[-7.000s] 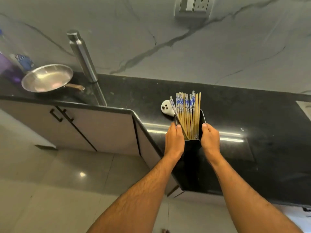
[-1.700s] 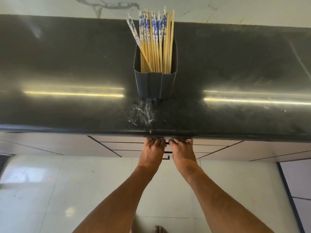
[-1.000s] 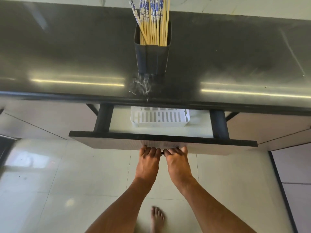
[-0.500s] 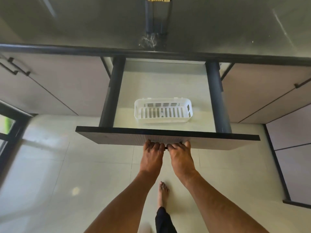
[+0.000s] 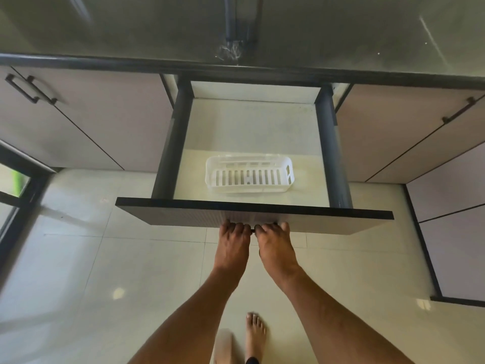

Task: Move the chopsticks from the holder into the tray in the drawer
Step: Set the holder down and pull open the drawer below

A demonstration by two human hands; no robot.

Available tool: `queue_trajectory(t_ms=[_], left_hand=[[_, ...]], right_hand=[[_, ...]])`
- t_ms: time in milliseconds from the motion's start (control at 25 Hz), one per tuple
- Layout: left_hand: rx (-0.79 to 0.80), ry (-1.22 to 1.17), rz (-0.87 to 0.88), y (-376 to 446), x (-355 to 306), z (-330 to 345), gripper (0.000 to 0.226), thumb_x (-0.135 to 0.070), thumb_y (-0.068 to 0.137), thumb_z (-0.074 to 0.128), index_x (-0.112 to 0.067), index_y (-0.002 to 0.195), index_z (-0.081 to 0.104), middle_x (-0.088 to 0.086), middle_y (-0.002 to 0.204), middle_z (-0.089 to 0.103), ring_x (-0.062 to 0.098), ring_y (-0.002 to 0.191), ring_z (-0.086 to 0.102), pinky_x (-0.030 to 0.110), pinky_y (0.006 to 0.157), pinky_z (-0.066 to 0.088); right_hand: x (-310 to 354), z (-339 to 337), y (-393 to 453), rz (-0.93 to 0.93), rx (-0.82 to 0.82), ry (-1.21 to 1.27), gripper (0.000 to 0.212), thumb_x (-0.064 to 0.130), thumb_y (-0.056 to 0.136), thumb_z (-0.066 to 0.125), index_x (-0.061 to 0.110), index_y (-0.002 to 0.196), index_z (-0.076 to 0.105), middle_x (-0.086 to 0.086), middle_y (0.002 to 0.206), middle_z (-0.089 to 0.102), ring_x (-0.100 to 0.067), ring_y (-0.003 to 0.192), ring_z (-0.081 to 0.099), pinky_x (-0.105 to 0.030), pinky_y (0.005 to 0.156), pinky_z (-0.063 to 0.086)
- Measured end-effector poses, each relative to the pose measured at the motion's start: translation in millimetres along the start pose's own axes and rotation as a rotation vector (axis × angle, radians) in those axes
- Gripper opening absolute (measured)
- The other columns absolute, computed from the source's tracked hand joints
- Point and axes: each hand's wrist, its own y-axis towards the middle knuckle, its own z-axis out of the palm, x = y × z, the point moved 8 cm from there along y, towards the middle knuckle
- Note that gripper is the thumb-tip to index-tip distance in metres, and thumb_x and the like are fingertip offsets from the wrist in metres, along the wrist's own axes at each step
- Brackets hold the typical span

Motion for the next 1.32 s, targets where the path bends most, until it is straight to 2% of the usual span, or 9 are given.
queue_trajectory(t_ms=[160, 280, 480, 640, 760, 1000, 1120, 1200, 1320], left_hand=[[-0.029, -0.068, 0.01, -11.4, 0.4, -15.6, 0.045, -0.004, 0.094, 0.059, -0.01, 0.139, 0.056, 0.008, 0.139, 0.061, 0.025, 0.133, 0.053, 0.043, 0.121, 0.029], [-0.285, -0.206, 0.139, -17.7, 1.1, -59.6, 0.028, -0.002, 0.091, 0.064, -0.004, 0.119, 0.069, 0.013, 0.113, 0.072, 0.029, 0.107, 0.068, 0.044, 0.104, 0.05], [-0.472, -0.309, 0.062, 17.3, 31.7, -129.4, 0.03, -0.015, 0.105, 0.042, -0.006, 0.121, 0.065, 0.012, 0.115, 0.071, 0.025, 0.11, 0.064, 0.043, 0.103, 0.049], [-0.29, -0.598, -0.533, 66.6, 85.4, -115.8, 0.038, -0.006, 0.104, 0.044, -0.005, 0.141, 0.049, 0.012, 0.14, 0.057, 0.025, 0.127, 0.053, 0.034, 0.106, 0.043], [-0.049, -0.69, -0.771, 101.4, 116.4, -84.4, 0.039, -0.002, 0.1, 0.045, 0.0, 0.14, 0.044, 0.015, 0.136, 0.055, 0.021, 0.105, 0.051, 0.027, 0.086, 0.044], [0.134, -0.866, -0.951, 137.5, 135.4, -34.6, 0.023, -0.008, 0.104, 0.045, -0.002, 0.123, 0.054, 0.004, 0.095, 0.055, 0.015, 0.08, 0.055, 0.026, 0.067, 0.044], [0.113, -0.872, -0.949, 143.4, 133.8, -27.3, 0.02, -0.016, 0.106, 0.048, -0.005, 0.119, 0.057, 0.009, 0.103, 0.062, 0.02, 0.088, 0.061, 0.026, 0.071, 0.049], [0.087, -0.892, -0.943, 151.7, 135.0, -30.3, 0.015, -0.021, 0.106, 0.048, -0.01, 0.113, 0.057, 0.008, 0.104, 0.062, 0.016, 0.084, 0.061, 0.023, 0.069, 0.048], [0.063, -0.922, -0.933, 154.5, 135.4, -31.7, 0.012, -0.026, 0.106, 0.048, -0.015, 0.109, 0.054, 0.005, 0.103, 0.061, 0.015, 0.083, 0.059, 0.022, 0.071, 0.048]], right_hand=[[0.8, -25.4, -12.5, 0.004, -0.106, 0.247, 0.033, 0.021, 0.095, 0.07, 0.014, 0.127, 0.067, -0.004, 0.13, 0.069, -0.024, 0.126, 0.061, -0.035, 0.116, 0.037], [1.3, -70.1, -24.2, -0.077, -0.427, 0.36, 0.018, 0.02, 0.093, 0.072, 0.01, 0.109, 0.074, -0.006, 0.106, 0.076, -0.021, 0.104, 0.07, -0.031, 0.1, 0.053], [-32.8, -137.0, 6.9, 0.068, -0.678, 0.554, 0.014, 0.017, 0.103, 0.057, 0.012, 0.102, 0.069, -0.004, 0.098, 0.073, -0.013, 0.095, 0.065, -0.032, 0.086, 0.055], [-84.4, -116.5, 69.0, 0.443, -0.418, 0.698, 0.026, 0.016, 0.103, 0.054, 0.005, 0.126, 0.062, -0.012, 0.125, 0.067, -0.025, 0.118, 0.062, -0.039, 0.101, 0.053], [-120.1, -75.4, 104.2, 0.633, -0.143, 0.812, 0.016, 0.014, 0.102, 0.049, 0.001, 0.109, 0.056, -0.017, 0.119, 0.063, -0.033, 0.114, 0.061, -0.034, 0.086, 0.046], [-142.0, -24.2, 132.6, 0.756, 0.1, 0.858, 0.035, 0.011, 0.102, 0.045, -0.005, 0.131, 0.055, -0.02, 0.118, 0.063, -0.035, 0.109, 0.062, -0.033, 0.08, 0.048], [-138.8, -18.6, 133.1, 0.765, 0.093, 0.818, 0.035, 0.009, 0.103, 0.048, -0.001, 0.136, 0.054, -0.019, 0.133, 0.063, -0.034, 0.117, 0.064, -0.009, 0.061, 0.044], [-141.6, -16.6, 137.3, 0.768, 0.084, 0.79, 0.031, 0.009, 0.102, 0.05, -0.001, 0.131, 0.058, -0.018, 0.13, 0.065, -0.032, 0.114, 0.066, -0.007, 0.046, 0.034], [-142.6, -13.6, 137.8, 0.78, 0.09, 0.779, 0.028, 0.009, 0.102, 0.051, 0.0, 0.126, 0.06, -0.018, 0.124, 0.068, -0.03, 0.105, 0.068, -0.008, 0.05, 0.034]])
